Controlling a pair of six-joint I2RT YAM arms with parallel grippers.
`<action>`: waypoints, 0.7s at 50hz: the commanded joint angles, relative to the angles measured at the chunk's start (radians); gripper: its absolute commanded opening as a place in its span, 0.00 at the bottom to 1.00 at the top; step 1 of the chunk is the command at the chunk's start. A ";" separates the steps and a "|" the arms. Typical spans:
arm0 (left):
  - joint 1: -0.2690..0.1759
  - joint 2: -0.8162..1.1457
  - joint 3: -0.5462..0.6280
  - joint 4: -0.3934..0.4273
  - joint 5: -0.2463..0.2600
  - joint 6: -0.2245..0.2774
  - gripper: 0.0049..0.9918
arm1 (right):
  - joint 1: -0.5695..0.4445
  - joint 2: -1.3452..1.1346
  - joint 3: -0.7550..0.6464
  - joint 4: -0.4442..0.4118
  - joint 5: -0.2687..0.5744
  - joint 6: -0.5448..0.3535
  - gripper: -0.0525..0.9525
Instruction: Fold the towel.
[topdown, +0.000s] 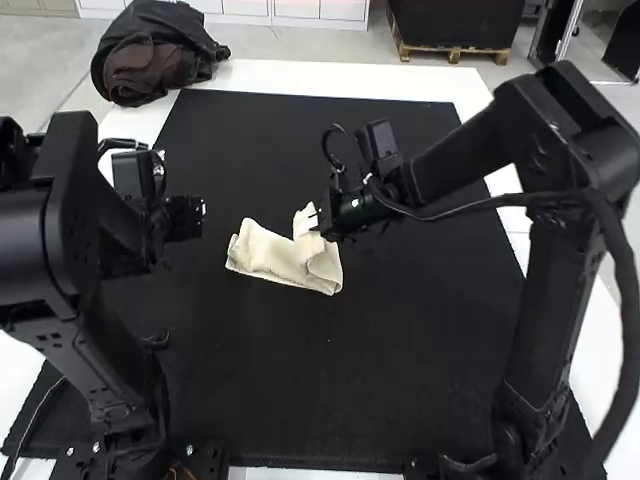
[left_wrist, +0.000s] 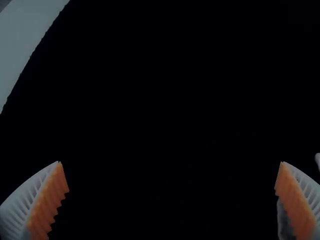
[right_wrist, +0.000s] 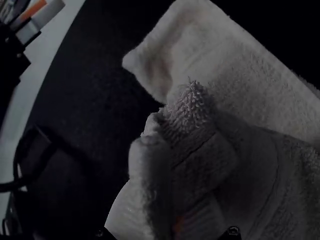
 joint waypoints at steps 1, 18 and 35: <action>0.035 -0.024 -0.005 0.014 -0.010 0.003 0.98 | 0.028 0.042 0.062 0.016 0.007 0.009 0.03; 0.060 -0.025 -0.007 0.019 0.004 0.004 0.98 | 0.084 0.171 0.202 0.022 0.009 0.026 0.03; 0.061 -0.024 -0.007 0.013 0.020 0.004 0.98 | 0.100 0.269 0.320 0.022 0.009 0.035 0.03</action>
